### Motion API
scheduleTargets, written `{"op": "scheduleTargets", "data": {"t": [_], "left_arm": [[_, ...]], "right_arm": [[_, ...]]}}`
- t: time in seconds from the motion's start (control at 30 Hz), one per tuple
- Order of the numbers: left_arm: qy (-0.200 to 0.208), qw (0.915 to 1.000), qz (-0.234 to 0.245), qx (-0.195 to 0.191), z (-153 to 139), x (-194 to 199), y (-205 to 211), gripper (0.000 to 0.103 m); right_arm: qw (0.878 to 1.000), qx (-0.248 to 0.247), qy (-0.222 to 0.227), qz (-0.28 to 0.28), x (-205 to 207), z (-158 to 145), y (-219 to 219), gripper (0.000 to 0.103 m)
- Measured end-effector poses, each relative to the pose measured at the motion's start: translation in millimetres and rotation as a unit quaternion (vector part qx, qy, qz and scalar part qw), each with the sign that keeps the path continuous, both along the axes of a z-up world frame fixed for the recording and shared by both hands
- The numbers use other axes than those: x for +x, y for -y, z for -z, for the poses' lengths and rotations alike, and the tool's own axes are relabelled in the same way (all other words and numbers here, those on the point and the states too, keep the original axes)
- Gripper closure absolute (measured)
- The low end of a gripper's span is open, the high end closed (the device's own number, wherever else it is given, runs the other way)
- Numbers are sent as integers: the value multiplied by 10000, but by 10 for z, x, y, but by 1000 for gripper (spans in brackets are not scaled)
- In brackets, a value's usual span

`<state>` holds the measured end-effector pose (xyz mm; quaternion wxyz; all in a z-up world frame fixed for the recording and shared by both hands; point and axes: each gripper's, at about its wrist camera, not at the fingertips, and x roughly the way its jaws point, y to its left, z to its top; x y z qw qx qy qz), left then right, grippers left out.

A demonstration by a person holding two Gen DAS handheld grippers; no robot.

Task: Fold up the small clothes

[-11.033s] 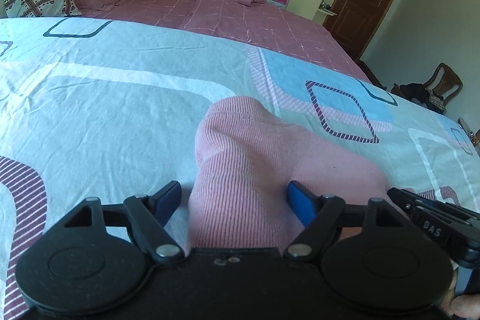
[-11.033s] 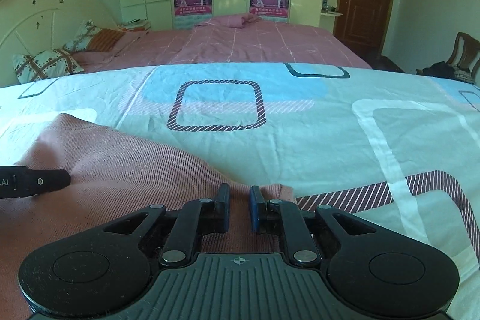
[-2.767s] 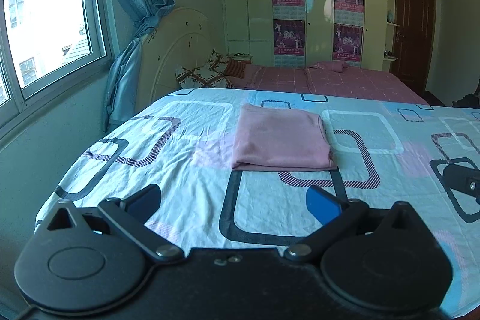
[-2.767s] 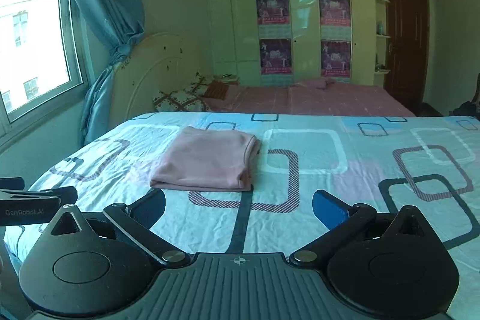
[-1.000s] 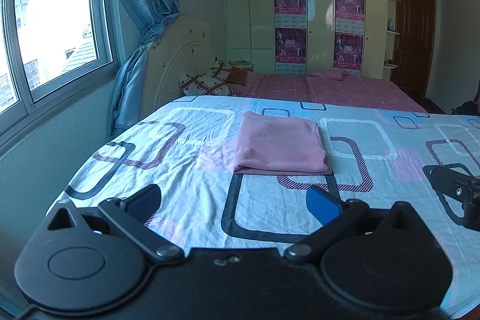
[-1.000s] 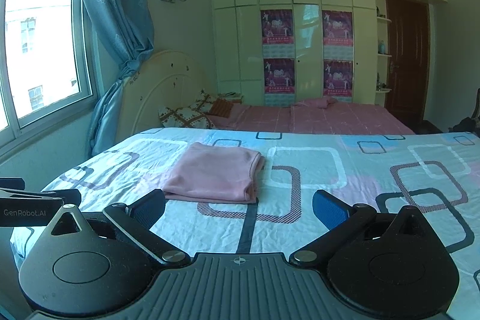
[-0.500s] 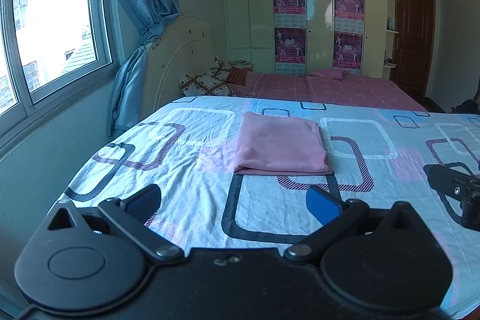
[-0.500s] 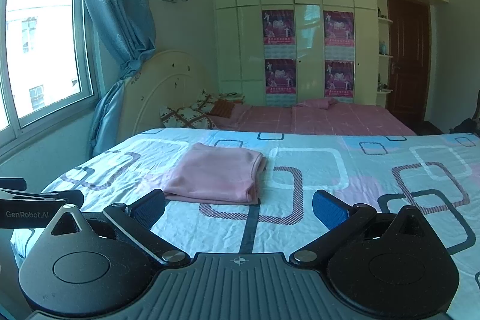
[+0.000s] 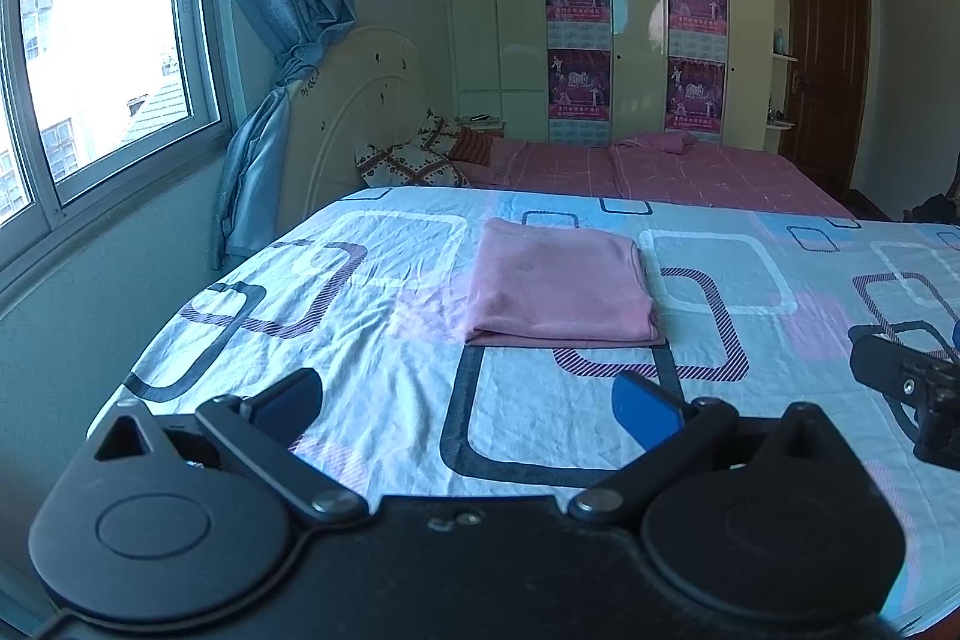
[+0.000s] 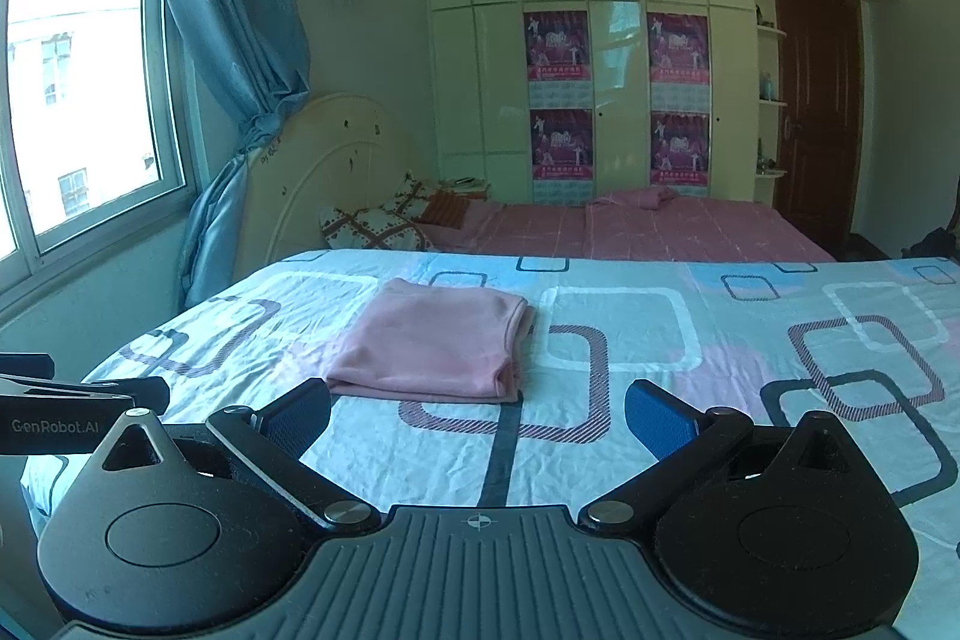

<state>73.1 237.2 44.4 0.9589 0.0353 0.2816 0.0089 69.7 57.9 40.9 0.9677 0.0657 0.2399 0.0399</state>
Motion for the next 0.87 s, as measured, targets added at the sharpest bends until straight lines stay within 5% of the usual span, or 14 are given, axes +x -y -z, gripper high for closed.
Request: {"op": "scheduleTargets", "data": {"t": [0.63,0.87], "left_arm": [[-87,9995,294,-39,235,381,10,3],[-56,9994,319,154,504,949,-19,1]], "right_arm": [[9996,63,-268,72,280,172,10,0],[9971,79,-669,340,594,437,115,0]]}}
